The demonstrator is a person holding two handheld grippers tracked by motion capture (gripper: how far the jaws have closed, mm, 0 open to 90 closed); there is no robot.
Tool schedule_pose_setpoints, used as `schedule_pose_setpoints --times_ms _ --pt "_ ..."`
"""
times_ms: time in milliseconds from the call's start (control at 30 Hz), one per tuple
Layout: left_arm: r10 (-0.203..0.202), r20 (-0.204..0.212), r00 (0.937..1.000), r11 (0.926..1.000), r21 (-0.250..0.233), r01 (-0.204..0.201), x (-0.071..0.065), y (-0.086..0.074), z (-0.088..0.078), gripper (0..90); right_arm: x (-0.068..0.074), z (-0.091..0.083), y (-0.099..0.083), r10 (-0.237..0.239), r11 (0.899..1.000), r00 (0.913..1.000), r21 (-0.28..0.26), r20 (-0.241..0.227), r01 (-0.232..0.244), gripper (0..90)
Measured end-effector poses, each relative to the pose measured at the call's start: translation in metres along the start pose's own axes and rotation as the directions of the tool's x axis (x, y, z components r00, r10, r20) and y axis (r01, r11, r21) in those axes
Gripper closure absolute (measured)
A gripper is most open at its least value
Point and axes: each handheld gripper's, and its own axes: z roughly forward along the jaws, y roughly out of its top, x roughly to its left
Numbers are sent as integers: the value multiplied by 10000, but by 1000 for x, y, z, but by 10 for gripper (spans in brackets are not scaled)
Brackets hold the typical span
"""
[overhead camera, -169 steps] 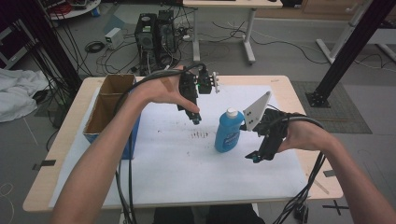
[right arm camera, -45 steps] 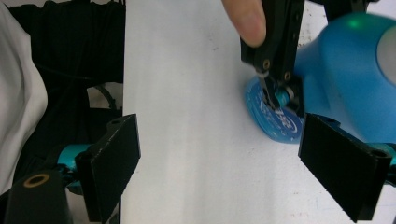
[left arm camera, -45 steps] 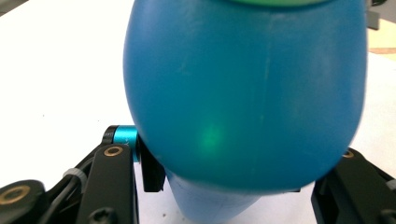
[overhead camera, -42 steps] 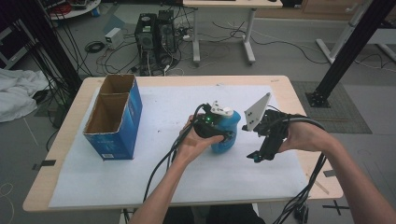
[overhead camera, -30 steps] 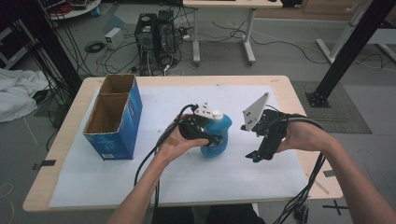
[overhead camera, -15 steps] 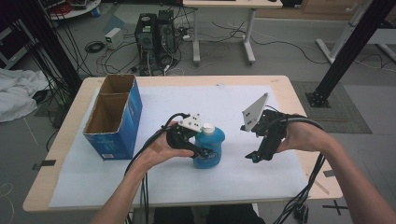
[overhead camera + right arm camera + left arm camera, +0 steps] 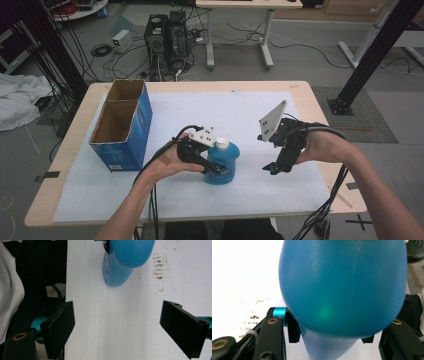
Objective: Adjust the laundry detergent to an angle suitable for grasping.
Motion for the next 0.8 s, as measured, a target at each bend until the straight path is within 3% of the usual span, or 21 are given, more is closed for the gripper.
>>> schedule_pose_setpoints --times_ms 300,800 --pt "-105 142 9998 9992 -375 110 2 -8 -2 463 0 3 1 -71 10000 10000 3 -13 71 120" --pt "-48 121 9999 9994 -341 52 1 -8 -1 457 1 4 3 -75 10000 10000 30 -18 75 119"
